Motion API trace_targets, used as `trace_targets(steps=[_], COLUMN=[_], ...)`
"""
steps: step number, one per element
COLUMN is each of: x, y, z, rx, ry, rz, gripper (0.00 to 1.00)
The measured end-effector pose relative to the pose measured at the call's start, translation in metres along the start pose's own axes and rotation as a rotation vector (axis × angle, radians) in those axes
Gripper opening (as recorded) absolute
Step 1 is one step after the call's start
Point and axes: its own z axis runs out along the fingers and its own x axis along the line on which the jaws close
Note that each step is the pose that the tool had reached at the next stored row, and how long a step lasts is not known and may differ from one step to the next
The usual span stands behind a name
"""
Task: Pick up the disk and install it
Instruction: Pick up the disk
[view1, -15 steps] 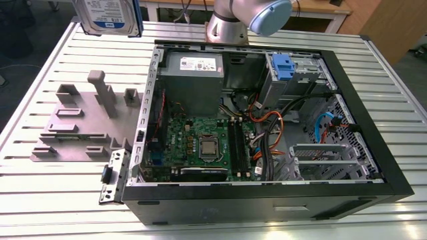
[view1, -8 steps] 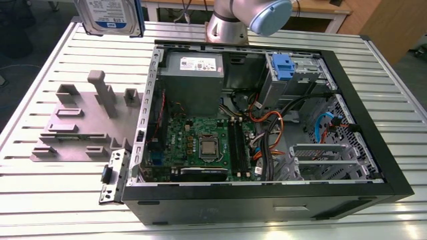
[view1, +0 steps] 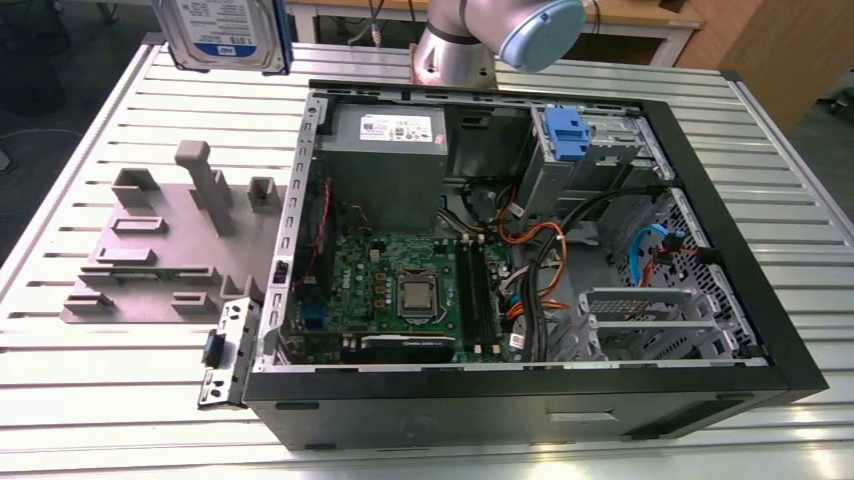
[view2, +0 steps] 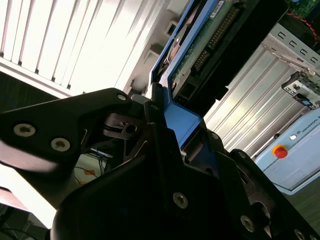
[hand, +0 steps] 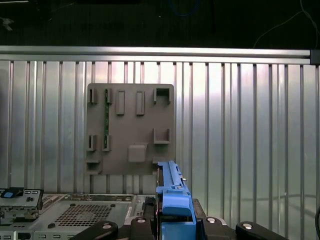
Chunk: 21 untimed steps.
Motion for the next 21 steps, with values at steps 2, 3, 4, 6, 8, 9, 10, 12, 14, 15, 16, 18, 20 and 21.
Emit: trace_targets(steps=[2, 3, 4, 6, 8, 9, 10, 12, 14, 15, 16, 18, 20, 21], x=[0.0000, 0.0000, 0.0000, 0.0000, 0.0000, 0.0000, 0.0000, 0.0000, -0.0001, -0.0001, 0.0000, -0.0001, -0.0001, -0.0001], y=[-0.0008, -0.0012, -0.0020, -0.0028, -0.0036, -0.0040, -0.0044, -0.0052, -0.0060, -0.0065, -0.0069, -0.0077, -0.0085, -0.0089], z=[0.0000, 0.0000, 0.0000, 0.0000, 0.0000, 0.0000, 0.0000, 0.0000, 0.0000, 0.0000, 0.0000, 0.0000, 0.0000, 0.0000], rx=[0.0000, 0.0001, 0.0000, 0.0000, 0.0000, 0.0001, 0.0000, 0.0001, 0.0001, 0.0000, 0.0001, 0.0001, 0.0000, 0.0000], ry=[0.0000, 0.0000, 0.0000, 0.0000, 0.0000, 0.0000, 0.0000, 0.0000, -0.0001, 0.0000, 0.0000, -0.0001, 0.0000, 0.0000], rz=[0.000, 0.000, 0.000, 0.000, 0.000, 0.000, 0.000, 0.000, 0.000, 0.000, 0.000, 0.000, 0.000, 0.000], gripper=[0.36, 0.36, 0.36, 0.36, 0.36, 0.36, 0.36, 0.36, 0.36, 0.36, 0.36, 0.36, 0.36, 0.36])
